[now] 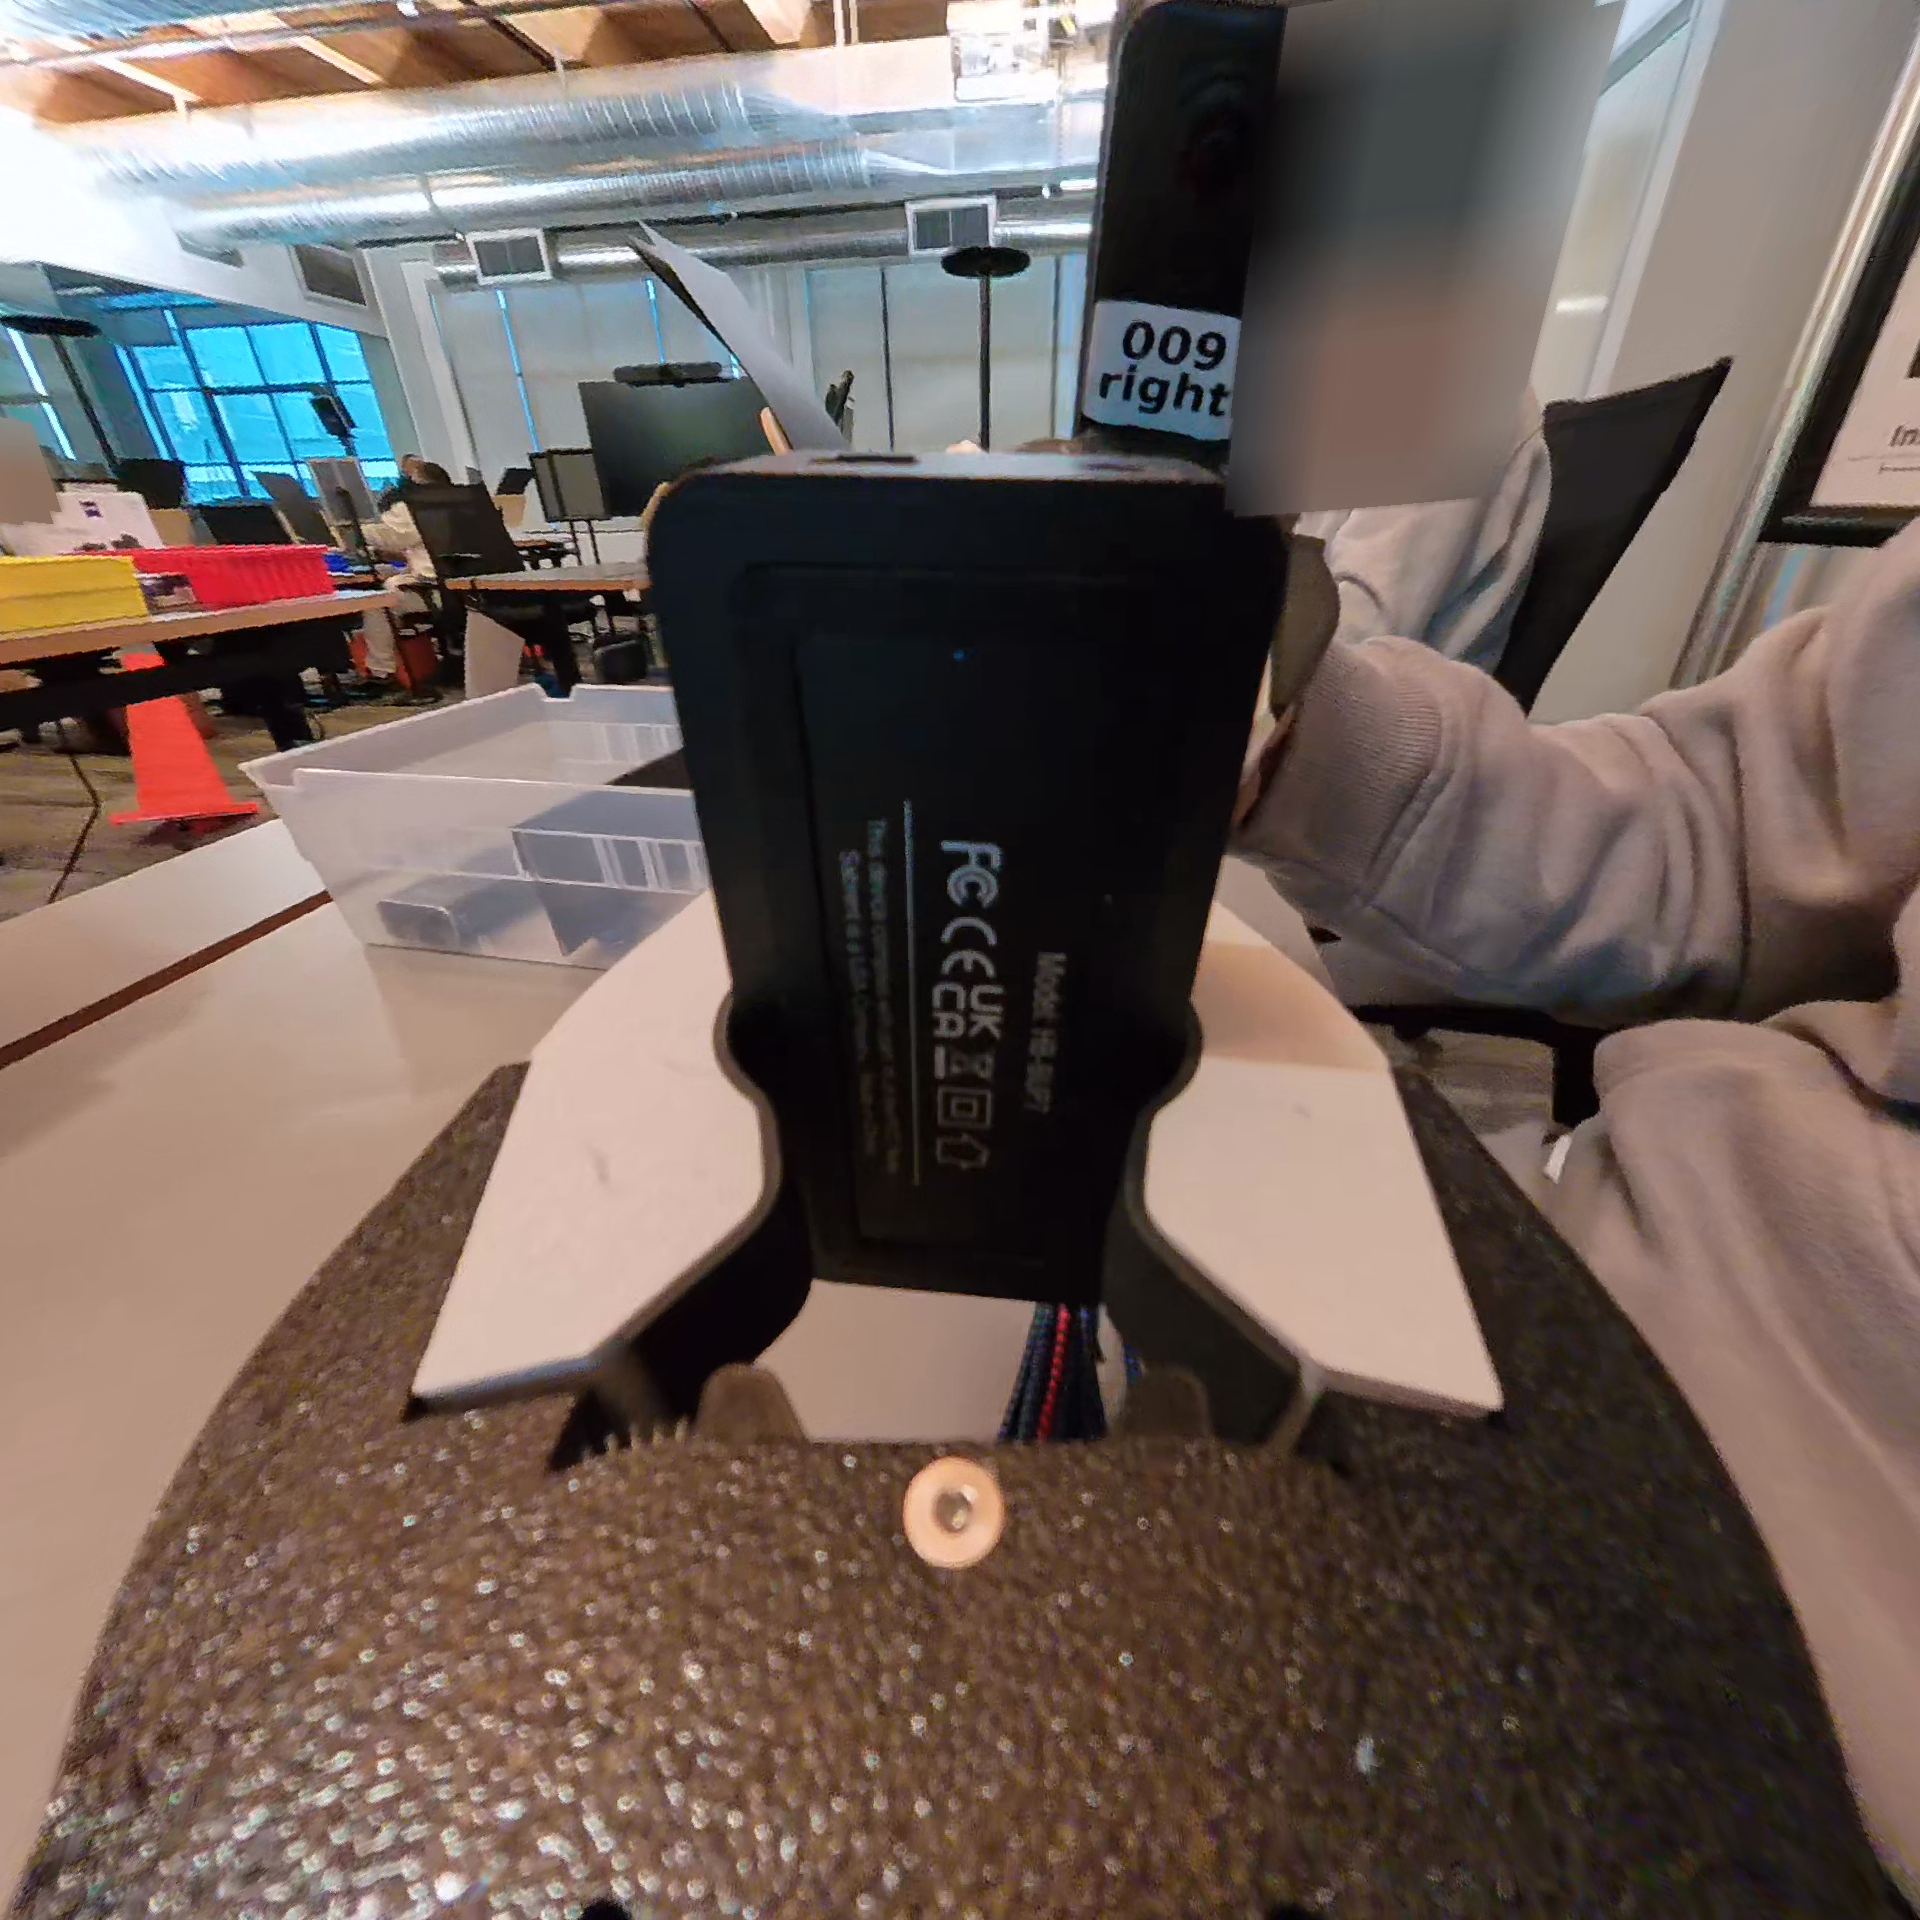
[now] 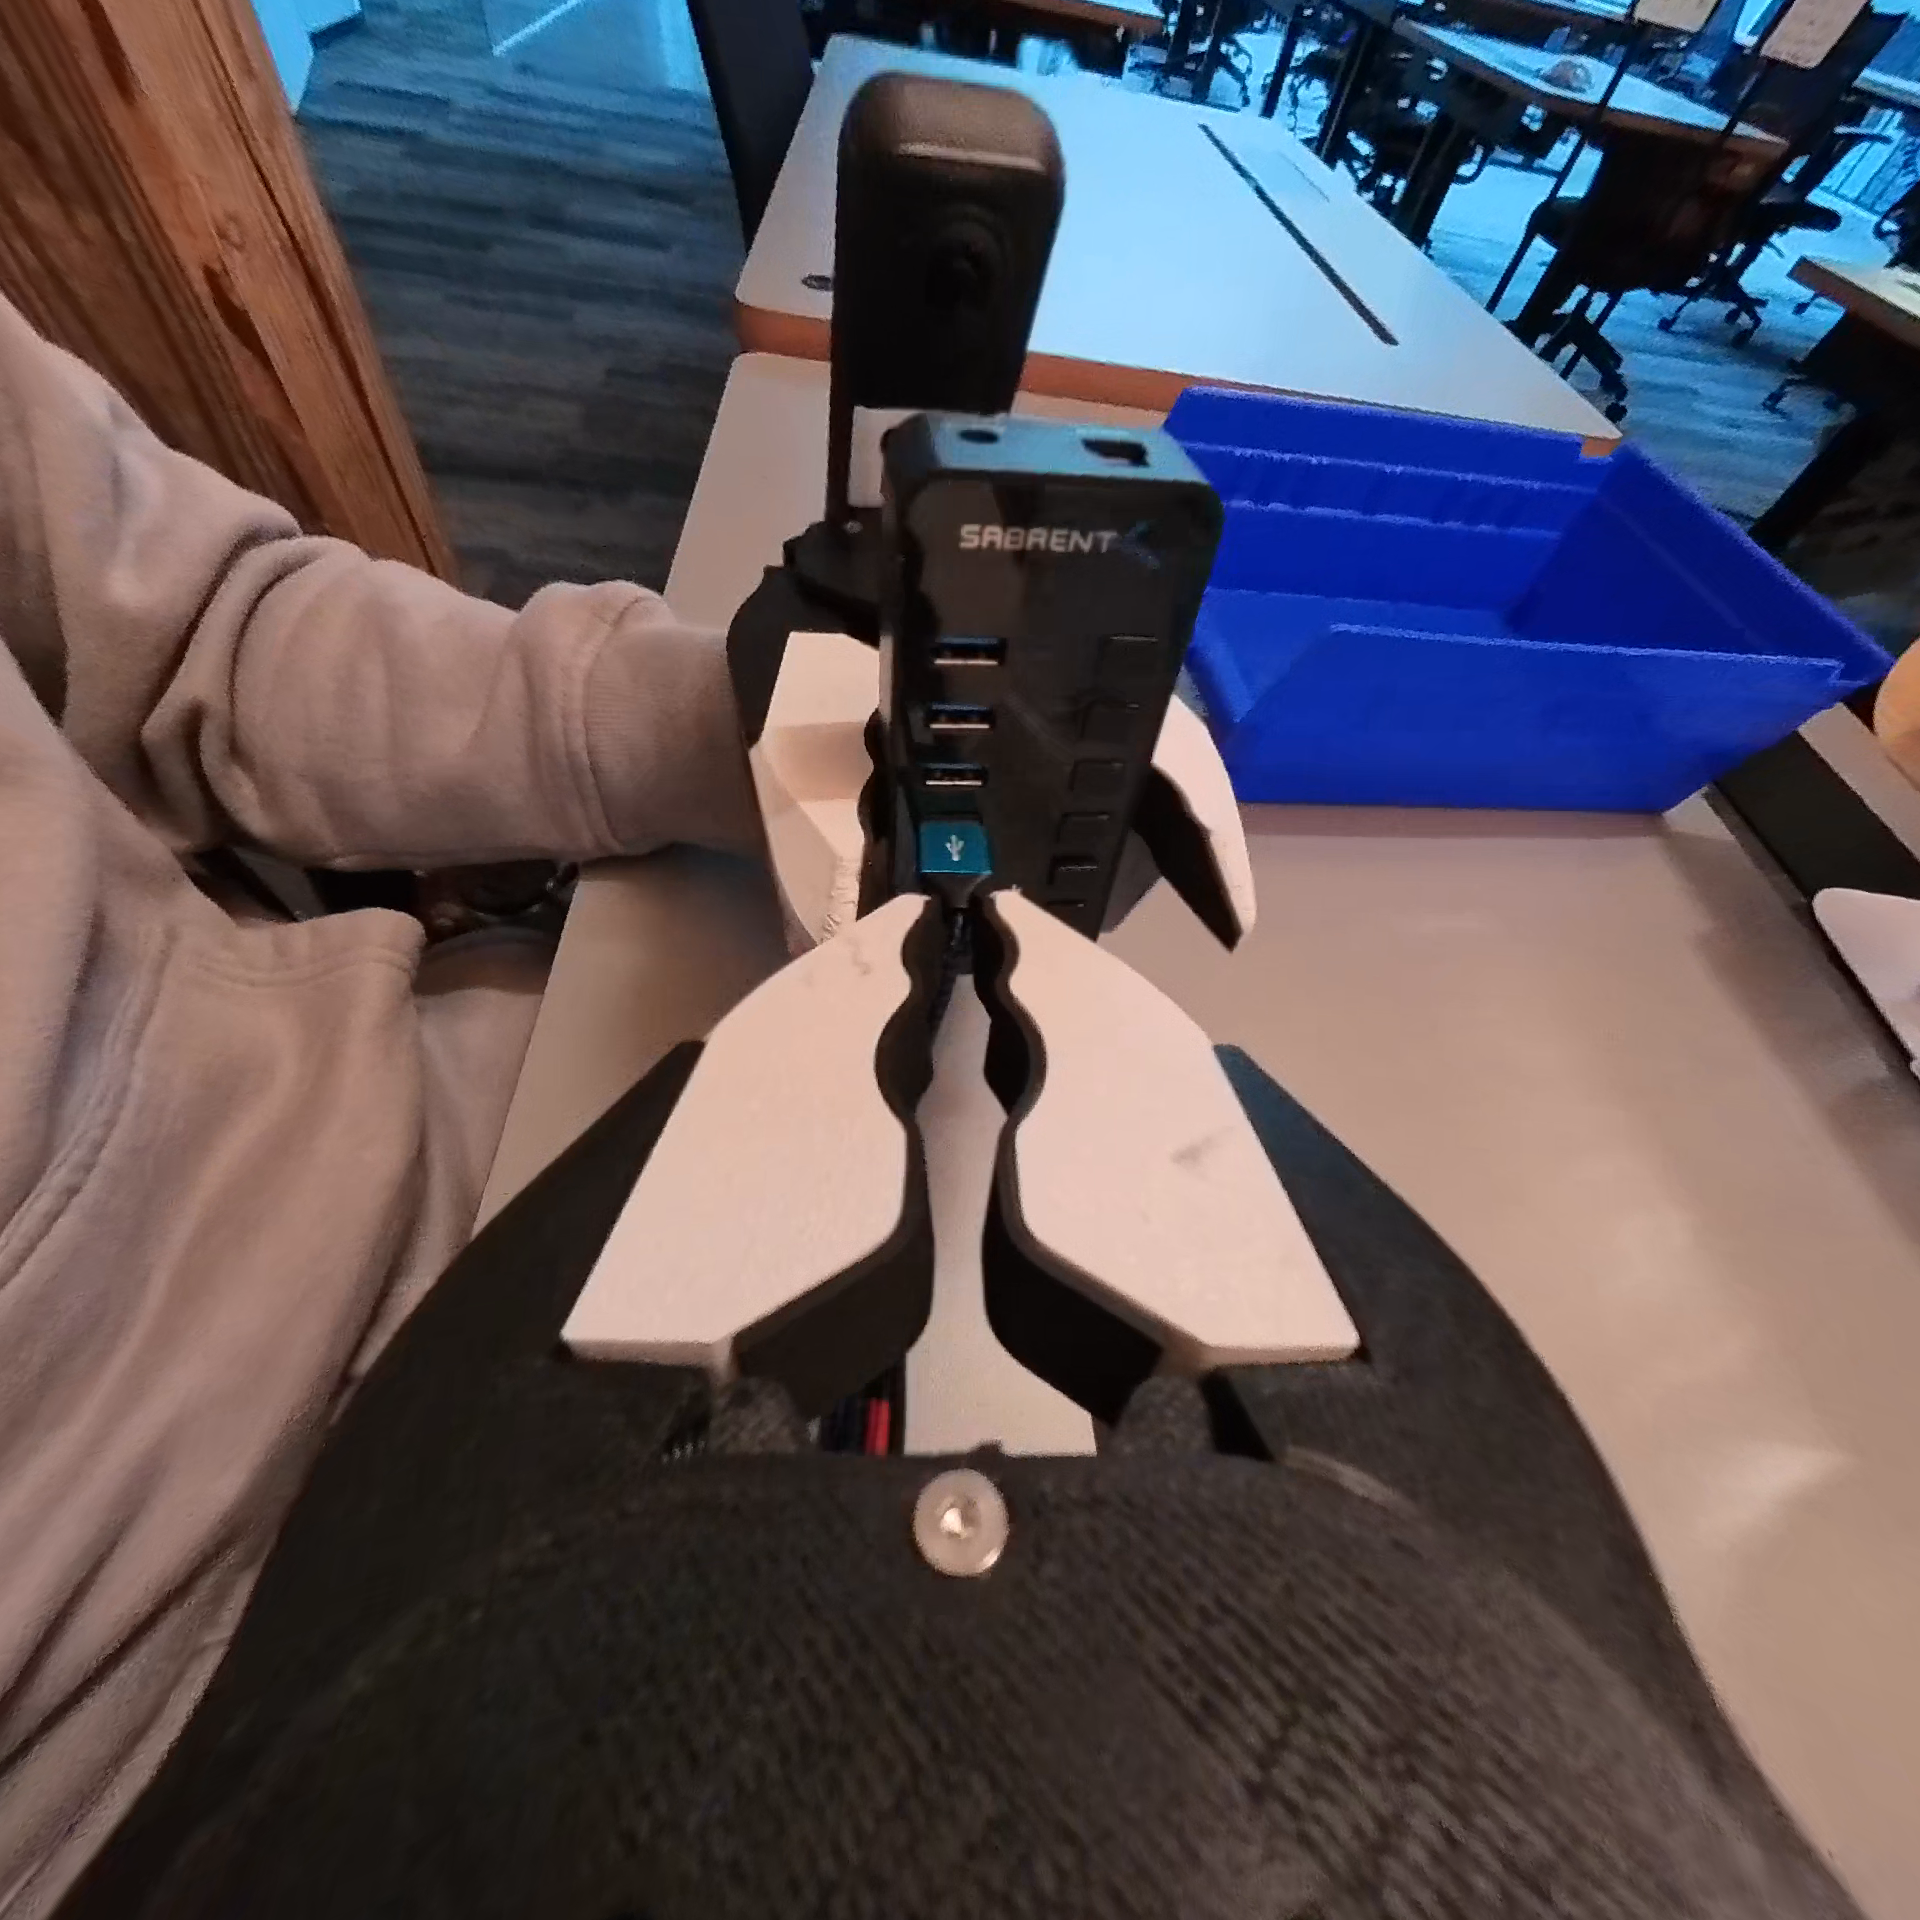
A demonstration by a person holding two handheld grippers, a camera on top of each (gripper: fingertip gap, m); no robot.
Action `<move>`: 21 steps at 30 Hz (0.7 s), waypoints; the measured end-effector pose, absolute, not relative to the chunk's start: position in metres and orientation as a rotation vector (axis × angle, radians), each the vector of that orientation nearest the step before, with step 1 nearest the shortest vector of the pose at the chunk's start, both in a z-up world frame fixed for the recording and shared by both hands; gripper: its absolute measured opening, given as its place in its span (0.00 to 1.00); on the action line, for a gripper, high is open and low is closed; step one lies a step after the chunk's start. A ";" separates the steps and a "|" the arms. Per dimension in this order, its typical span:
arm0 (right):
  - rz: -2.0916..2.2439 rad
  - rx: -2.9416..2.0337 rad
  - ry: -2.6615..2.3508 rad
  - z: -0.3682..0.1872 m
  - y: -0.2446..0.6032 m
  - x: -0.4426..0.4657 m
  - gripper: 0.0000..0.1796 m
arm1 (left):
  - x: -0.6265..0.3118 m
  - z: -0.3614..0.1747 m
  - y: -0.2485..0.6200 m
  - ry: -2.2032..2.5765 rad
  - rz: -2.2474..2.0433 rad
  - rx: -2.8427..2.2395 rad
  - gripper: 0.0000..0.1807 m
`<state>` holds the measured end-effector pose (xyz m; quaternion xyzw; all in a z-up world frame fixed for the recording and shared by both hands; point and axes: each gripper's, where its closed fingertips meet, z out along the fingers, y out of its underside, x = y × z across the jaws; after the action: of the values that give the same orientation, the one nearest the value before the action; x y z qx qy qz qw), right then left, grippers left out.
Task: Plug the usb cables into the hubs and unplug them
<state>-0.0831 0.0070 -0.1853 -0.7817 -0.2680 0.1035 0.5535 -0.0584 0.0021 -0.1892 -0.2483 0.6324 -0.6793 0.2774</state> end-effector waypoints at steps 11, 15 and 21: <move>0.246 -1.856 -0.371 -0.181 -0.017 -0.031 0.03 | -0.070 -0.166 0.055 1.468 -1.914 -0.726 0.40; 0.115 -1.877 -0.339 -0.176 -0.040 0.000 0.03 | -0.087 -0.148 0.091 1.356 -1.891 -0.726 0.40; -0.158 -1.837 -0.379 -0.115 -0.086 0.058 0.03 | -0.092 -0.147 0.086 1.422 -1.854 -0.700 0.41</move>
<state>0.0579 -0.0863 -0.1154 -0.7888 -0.1626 -0.0679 0.5889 -0.0916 0.0863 -0.1470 -0.2696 0.5475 -0.7136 0.3441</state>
